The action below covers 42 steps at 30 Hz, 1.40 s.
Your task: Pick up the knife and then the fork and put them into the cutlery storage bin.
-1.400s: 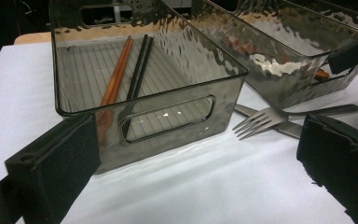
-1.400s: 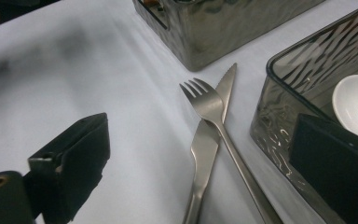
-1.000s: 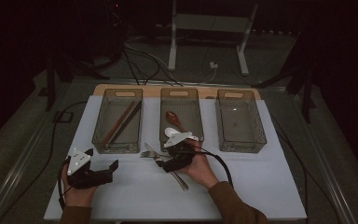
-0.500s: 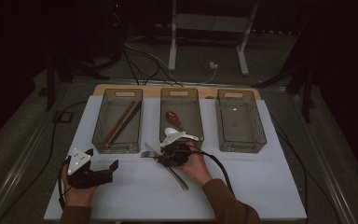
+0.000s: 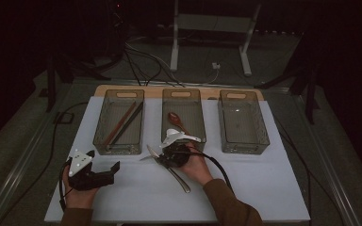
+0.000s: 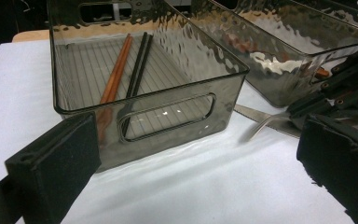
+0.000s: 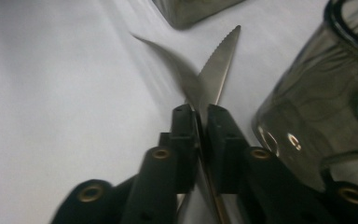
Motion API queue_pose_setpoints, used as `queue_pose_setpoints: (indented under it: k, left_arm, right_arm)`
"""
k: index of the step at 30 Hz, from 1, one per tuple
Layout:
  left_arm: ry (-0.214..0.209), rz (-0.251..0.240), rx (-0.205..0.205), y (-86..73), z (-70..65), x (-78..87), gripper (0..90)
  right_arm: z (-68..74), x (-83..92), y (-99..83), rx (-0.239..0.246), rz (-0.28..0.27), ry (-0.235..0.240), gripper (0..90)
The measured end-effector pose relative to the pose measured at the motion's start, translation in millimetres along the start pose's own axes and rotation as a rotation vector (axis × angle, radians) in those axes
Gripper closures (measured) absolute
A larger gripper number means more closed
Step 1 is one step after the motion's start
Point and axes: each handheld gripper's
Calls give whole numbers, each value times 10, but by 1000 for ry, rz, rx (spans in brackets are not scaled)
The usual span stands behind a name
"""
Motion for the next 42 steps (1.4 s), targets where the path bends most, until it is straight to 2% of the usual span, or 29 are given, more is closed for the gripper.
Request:
queue_pose_setpoints:
  k: [4, 10, 16, 21, 30, 42]
  left_arm:
    - [-1, 4, -3, 1, -6, -6, 6]
    - [-1, 4, -3, 0, -3, -5, 6]
    - [-1, 2, -4, 2, -7, -4, 6]
    - [0, 1, -1, 1, 4, 0, 6]
    - [0, 0, -2, 1, 1, 0, 6]
    - [1, 1, 0, -1, 0, -3, 6]
  right_arm:
    - [-8, 7, -1, 0, 4, 0, 868]
    - [0, -54, 44, -16, -10, -10, 823]
    - [-2, -75, 95, -10, 6, -32, 878]
    - [55, -74, 111, 29, 15, -71, 892]
    - [94, 27, 73, 41, -3, -90, 895]
    - [107, 324, 68, 5, -112, -122, 895]
Point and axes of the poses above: each handheld gripper's, and its own axes: x roughly backward along the jaws, y roughly out of its top, z roughly to its left
